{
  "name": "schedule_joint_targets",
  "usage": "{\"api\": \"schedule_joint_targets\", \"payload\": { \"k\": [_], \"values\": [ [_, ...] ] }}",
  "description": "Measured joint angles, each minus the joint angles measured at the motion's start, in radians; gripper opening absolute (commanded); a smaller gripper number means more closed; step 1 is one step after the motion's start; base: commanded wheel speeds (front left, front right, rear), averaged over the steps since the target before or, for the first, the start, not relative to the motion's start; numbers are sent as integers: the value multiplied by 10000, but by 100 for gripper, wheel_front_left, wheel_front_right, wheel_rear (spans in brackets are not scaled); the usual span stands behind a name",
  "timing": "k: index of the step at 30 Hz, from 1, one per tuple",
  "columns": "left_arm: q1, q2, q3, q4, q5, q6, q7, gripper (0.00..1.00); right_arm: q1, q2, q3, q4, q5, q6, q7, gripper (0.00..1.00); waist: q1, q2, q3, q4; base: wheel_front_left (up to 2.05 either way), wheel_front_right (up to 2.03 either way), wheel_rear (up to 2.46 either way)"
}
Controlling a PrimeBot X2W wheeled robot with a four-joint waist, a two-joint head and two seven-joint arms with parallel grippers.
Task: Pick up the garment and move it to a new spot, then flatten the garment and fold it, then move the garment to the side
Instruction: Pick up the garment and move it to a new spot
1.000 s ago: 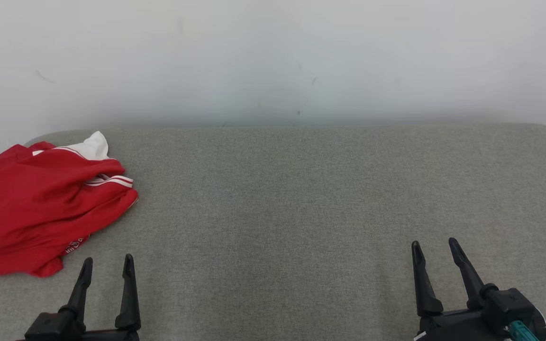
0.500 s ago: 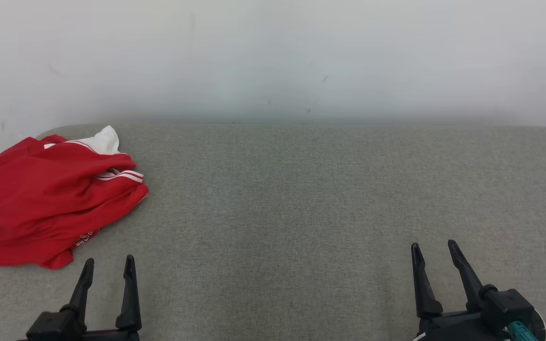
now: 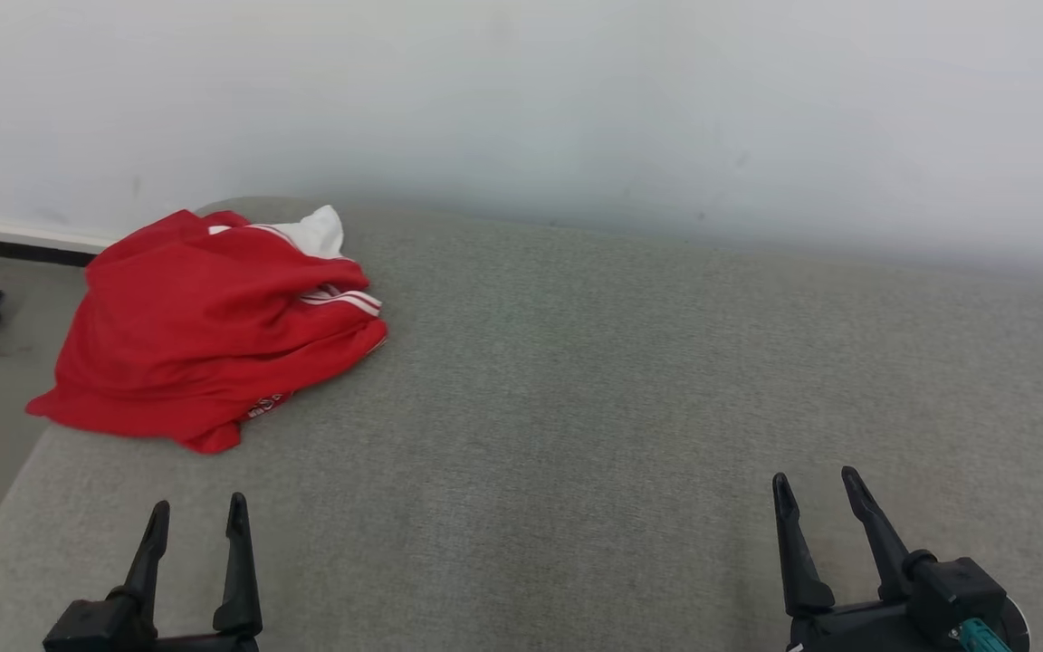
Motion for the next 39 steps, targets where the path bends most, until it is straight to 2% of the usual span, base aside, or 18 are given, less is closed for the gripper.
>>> {"api": "schedule_joint_targets", "payload": {
  "k": [15,22,28,35,39],
  "values": [
    [114,21,173,12,-65,146,0,100,3,0,249,203,73,0,0,100,0,0,74,2157,0,0,0],
    [238,52,311,-29,-65,213,0,100,-23,0,343,282,105,0,0,100,0,0,68,2892,0,0,0],
    [264,19,397,-104,-69,295,0,100,-72,2,466,301,115,0,0,100,0,0,85,2975,0,0,0],
    [130,-29,602,-159,-240,272,0,100,-274,2,397,242,-148,0,-2,100,0,0,293,2622,0,0,0],
    [-617,-2,780,-226,-412,140,0,100,-518,4,303,163,-416,0,0,100,0,0,603,2379,0,0,0]
  ]
}}
